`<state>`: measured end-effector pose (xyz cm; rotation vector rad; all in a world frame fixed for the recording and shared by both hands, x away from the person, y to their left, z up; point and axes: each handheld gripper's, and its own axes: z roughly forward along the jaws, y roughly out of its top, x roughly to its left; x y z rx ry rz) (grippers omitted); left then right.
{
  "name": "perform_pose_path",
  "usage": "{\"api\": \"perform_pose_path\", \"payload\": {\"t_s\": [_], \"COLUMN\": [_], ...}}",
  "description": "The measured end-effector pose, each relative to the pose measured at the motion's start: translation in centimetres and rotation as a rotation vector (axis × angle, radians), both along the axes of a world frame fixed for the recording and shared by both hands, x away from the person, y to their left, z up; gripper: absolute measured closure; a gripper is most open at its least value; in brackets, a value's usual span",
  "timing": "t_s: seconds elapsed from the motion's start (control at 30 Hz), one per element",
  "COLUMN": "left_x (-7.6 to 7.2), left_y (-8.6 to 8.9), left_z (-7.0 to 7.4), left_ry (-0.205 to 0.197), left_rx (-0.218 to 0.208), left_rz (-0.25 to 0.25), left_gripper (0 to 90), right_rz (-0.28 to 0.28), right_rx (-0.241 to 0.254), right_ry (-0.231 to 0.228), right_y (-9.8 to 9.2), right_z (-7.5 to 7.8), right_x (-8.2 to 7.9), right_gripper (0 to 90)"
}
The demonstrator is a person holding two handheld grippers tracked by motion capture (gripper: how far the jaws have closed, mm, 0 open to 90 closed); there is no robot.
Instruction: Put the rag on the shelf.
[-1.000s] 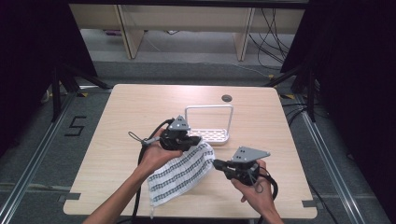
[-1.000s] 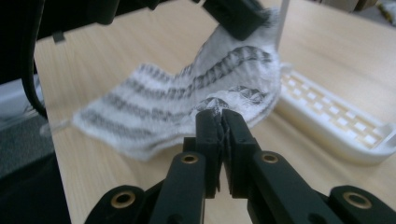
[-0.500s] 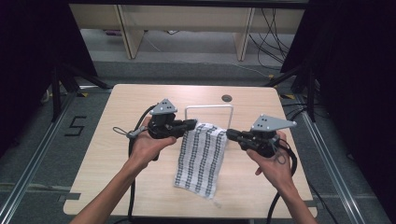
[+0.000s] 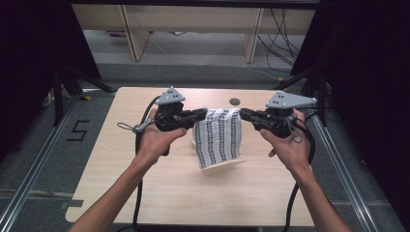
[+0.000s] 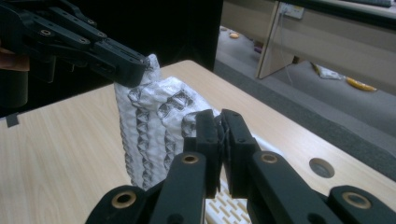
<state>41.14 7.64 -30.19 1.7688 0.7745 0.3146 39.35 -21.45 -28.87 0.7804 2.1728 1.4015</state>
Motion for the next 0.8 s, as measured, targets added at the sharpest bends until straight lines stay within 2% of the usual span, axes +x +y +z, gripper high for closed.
{"api": "perform_pose_path", "payload": {"t_s": [0.03, 0.13, 0.37, 0.57, 0.77, 0.8], "left_x": [0.2, 0.8, 2.1, 3.5, 4.7, 5.1], "left_y": [0.1, 0.0, -0.1, -0.5, -0.7, -0.8], "left_z": [0.3, 1.2, 2.0, 2.9, 3.7, 4.1], "left_ry": [-0.004, -0.014, -0.019, -0.025, -0.026, -0.025], "left_rx": [-0.001, 0.000, -0.006, 0.007, 0.006, 0.004], "left_rz": [0.003, 0.017, 0.045, 0.057, 0.075, 0.081], "left_gripper": [85.3, 85.3, 85.4, 85.3, 85.4, 85.4], "right_rz": [0.000, -0.015, -0.024, -0.052, -0.067, -0.073], "right_rx": [0.009, 0.008, 0.016, 0.011, 0.026, 0.021], "right_ry": [0.012, -0.015, -0.006, -0.024, -0.019, -0.034], "right_y": [0.0, 0.2, 0.4, 0.5, 0.7, 0.6], "right_z": [0.2, 1.0, 1.8, 2.7, 3.3, 3.6], "right_x": [0.0, 0.7, 1.9, 3.2, 4.3, 4.8], "right_gripper": [87.0, 87.0, 87.0, 87.0, 87.0, 87.0]}}
